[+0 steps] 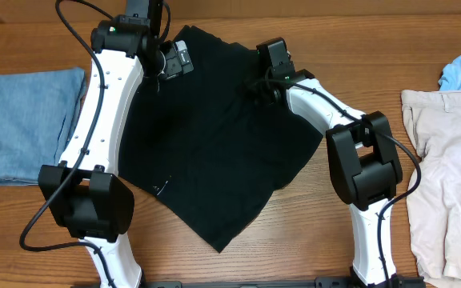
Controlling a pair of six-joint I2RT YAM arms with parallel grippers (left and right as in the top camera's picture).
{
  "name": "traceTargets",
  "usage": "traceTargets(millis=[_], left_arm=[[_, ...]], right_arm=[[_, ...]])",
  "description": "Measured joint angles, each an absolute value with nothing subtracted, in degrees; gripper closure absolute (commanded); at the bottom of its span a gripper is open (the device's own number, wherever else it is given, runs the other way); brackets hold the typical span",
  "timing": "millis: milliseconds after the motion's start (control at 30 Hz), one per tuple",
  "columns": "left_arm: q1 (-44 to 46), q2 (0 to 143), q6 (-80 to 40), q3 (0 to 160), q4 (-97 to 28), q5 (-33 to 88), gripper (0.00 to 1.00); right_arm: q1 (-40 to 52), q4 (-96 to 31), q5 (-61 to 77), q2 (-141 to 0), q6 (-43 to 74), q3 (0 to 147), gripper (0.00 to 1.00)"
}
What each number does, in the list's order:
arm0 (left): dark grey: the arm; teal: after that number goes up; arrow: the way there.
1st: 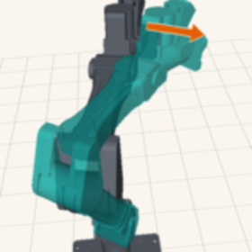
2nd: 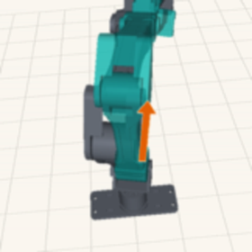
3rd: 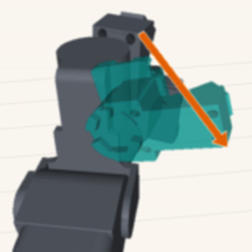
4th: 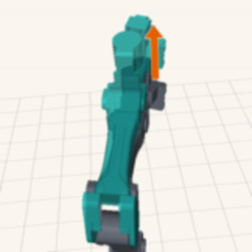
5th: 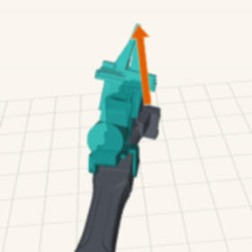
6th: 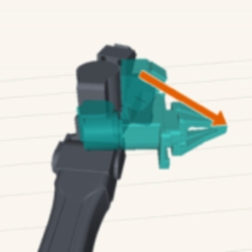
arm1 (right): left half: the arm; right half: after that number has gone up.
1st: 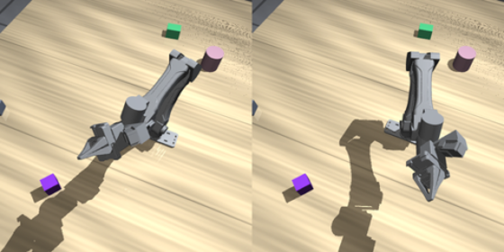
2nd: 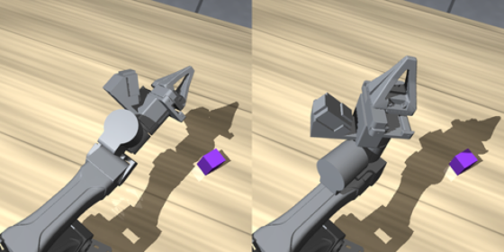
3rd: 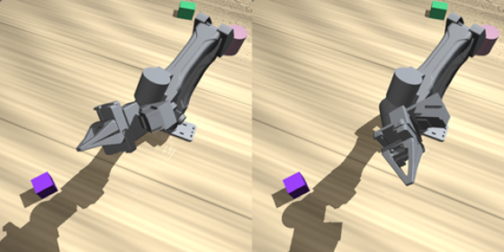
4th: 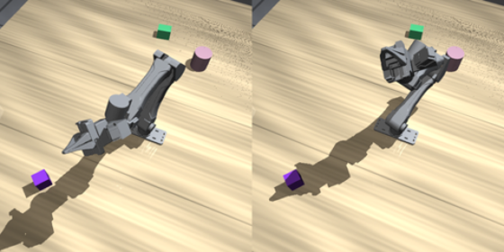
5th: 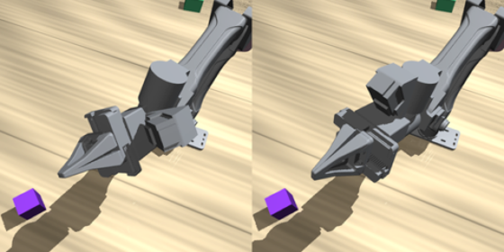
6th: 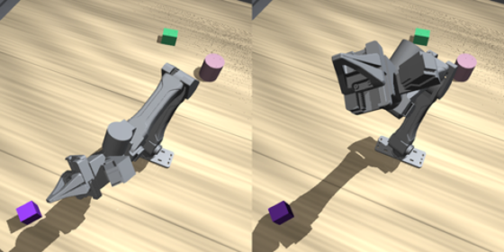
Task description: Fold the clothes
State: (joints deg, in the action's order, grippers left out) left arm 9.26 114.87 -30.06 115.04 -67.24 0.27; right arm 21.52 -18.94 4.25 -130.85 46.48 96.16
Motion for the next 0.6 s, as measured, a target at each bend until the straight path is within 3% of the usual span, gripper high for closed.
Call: traceTargets(millis=[100, 600], left_arm=[[9.3, 114.9, -30.1, 115.0, -67.2, 0.3, 0.0], [9.3, 114.9, -30.1, 115.0, -67.2, 0.3, 0.0]], right_arm=[[21.5, -19.1, 4.0, -130.8, 46.5, 96.2, 0.96], [14.9, -31.8, 0.2, -130.9, 44.3, 96.3, 0.96]])
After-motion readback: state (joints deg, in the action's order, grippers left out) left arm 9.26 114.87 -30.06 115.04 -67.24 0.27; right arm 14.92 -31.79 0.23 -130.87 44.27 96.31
